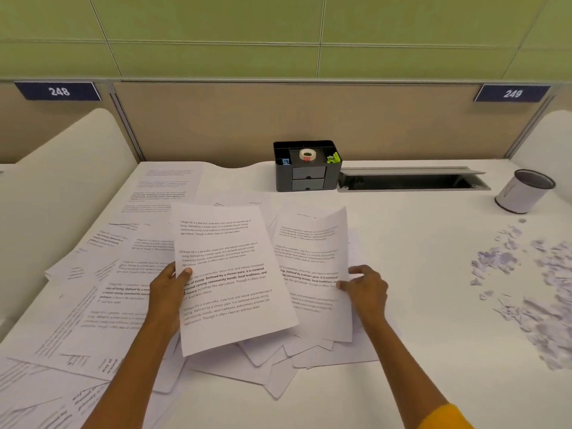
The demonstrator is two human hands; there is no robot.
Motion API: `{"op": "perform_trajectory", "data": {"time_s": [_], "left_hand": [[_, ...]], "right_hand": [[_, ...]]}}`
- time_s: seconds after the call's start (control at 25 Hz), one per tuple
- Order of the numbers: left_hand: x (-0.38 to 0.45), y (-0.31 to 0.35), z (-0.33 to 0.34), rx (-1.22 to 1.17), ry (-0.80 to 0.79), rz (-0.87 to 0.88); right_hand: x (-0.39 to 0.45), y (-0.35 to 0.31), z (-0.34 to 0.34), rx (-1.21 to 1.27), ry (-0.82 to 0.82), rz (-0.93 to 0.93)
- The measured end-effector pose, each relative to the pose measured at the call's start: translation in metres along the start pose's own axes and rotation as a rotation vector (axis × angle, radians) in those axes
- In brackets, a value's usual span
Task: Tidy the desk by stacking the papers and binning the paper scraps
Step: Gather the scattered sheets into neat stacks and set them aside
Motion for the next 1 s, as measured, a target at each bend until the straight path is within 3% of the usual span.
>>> {"op": "perform_trajectory", "data": {"time_s": [0.36,1.0], "left_hand": [[0.000,0.002,0.004,0.025,-0.051,-0.006],[0.011,-0.006,0.001,0.133,-0.152,0.041]], "right_hand": [[0.045,-0.020,-0.039,0.393,0.119,0.034],[0.065,-0.002,-0.031,0.629,0.047,0.190]]}}
Point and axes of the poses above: each hand's wrist, its own x-axis towards the middle knuckle, its own z-axis out of the palm, y = z × x, the point moved 5 cm from there along x, towards the middle knuckle, and after that the axes turned 11 degrees about y, right-handed, at the moved point
